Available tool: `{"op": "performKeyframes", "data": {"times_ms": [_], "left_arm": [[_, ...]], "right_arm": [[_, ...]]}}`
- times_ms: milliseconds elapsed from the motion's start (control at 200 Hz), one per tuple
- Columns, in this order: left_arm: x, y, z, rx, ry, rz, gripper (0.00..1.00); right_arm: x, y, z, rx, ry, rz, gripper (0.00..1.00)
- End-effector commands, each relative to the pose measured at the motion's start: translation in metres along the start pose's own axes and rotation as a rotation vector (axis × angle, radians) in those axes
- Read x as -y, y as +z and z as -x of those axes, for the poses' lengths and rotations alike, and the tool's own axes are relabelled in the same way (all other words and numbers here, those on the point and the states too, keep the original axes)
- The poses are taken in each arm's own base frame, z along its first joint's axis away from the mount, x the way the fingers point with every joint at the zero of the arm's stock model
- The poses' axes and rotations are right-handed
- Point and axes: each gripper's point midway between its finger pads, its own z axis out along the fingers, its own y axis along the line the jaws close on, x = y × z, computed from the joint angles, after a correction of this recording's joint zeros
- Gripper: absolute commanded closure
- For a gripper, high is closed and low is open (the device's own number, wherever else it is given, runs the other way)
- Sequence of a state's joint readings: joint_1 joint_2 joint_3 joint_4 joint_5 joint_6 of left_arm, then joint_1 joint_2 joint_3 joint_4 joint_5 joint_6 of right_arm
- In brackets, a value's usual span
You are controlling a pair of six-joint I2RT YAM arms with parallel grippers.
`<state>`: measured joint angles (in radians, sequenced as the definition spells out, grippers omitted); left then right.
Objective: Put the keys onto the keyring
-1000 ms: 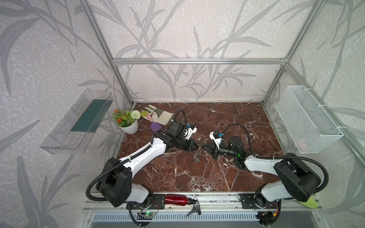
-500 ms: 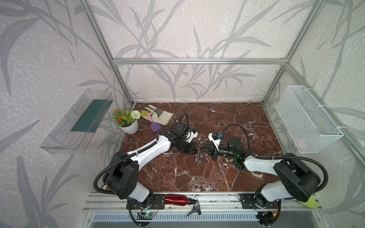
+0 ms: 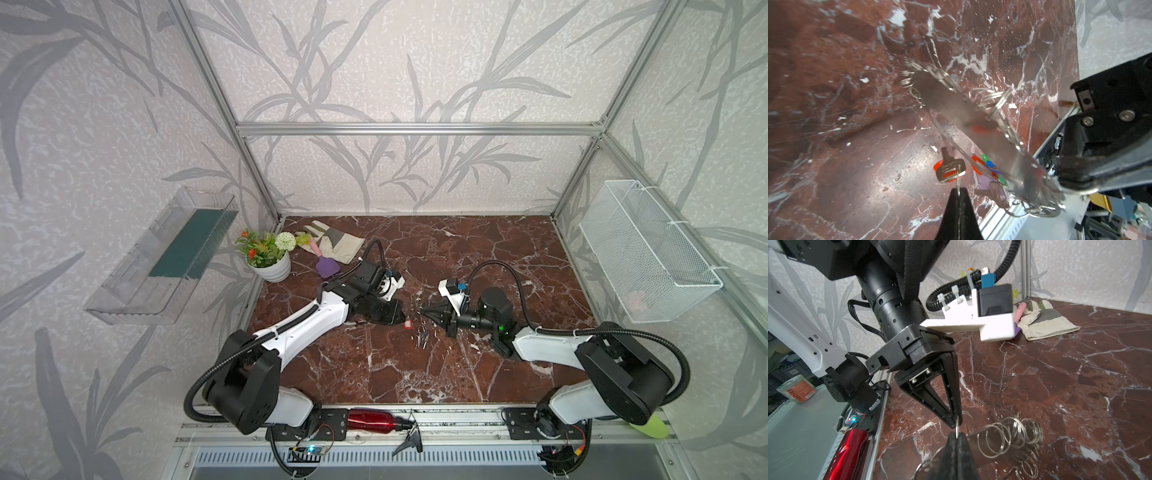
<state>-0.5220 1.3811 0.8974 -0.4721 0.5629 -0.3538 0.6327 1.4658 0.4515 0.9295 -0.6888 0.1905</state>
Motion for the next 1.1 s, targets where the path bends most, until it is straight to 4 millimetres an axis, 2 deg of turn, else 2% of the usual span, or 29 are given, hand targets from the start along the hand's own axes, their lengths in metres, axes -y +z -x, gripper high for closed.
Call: {"op": "performKeyframes", "data": {"times_ms": [0, 95, 195, 280, 395, 525, 670, 715, 815, 915, 1095], "left_arm": [[-0.007, -0.011, 0.017, 0.15, -0.011, 0.04, 1.0], [-0.026, -0.014, 0.014, 0.223, -0.058, 0.109, 1.0], [-0.025, -0.008, 0.01, 0.256, -0.089, 0.056, 1.0], [-0.021, 0.006, 0.009, 0.248, -0.109, -0.014, 1.0], [-0.021, 0.022, 0.008, 0.194, -0.125, -0.038, 1.0], [-0.013, 0.028, 0.011, 0.222, -0.139, -0.084, 1.0], [-0.019, 0.036, 0.006, 0.213, -0.186, -0.073, 1.0], [-0.028, 0.036, 0.005, 0.228, -0.219, -0.03, 1.0], [-0.047, 0.041, -0.006, 0.203, -0.287, 0.048, 1.0], [-0.046, 0.048, -0.014, 0.162, -0.31, 0.028, 1.0], [-0.064, 0.051, -0.041, 0.138, -0.386, 0.08, 1.0]], "right_arm": [[-0.001, -0.005, 0.023, 0.06, -0.062, -0.017, 1.0], [0.005, -0.012, 0.026, 0.058, -0.067, -0.077, 1.0], [0.008, -0.024, 0.031, 0.062, -0.082, -0.14, 1.0], [0.007, -0.033, 0.038, 0.072, -0.092, -0.183, 1.0], [0.008, -0.042, 0.035, 0.048, -0.066, -0.225, 1.0], [0.001, -0.055, 0.037, 0.055, -0.073, -0.25, 1.0], [-0.004, -0.064, 0.039, 0.055, -0.068, -0.267, 1.0], [-0.006, -0.066, 0.04, 0.062, -0.064, -0.264, 1.0], [-0.009, -0.069, 0.041, 0.073, -0.057, -0.26, 1.0], [-0.014, -0.073, 0.046, 0.095, -0.05, -0.253, 1.0], [-0.021, -0.079, 0.042, 0.103, -0.016, -0.243, 1.0]]}}
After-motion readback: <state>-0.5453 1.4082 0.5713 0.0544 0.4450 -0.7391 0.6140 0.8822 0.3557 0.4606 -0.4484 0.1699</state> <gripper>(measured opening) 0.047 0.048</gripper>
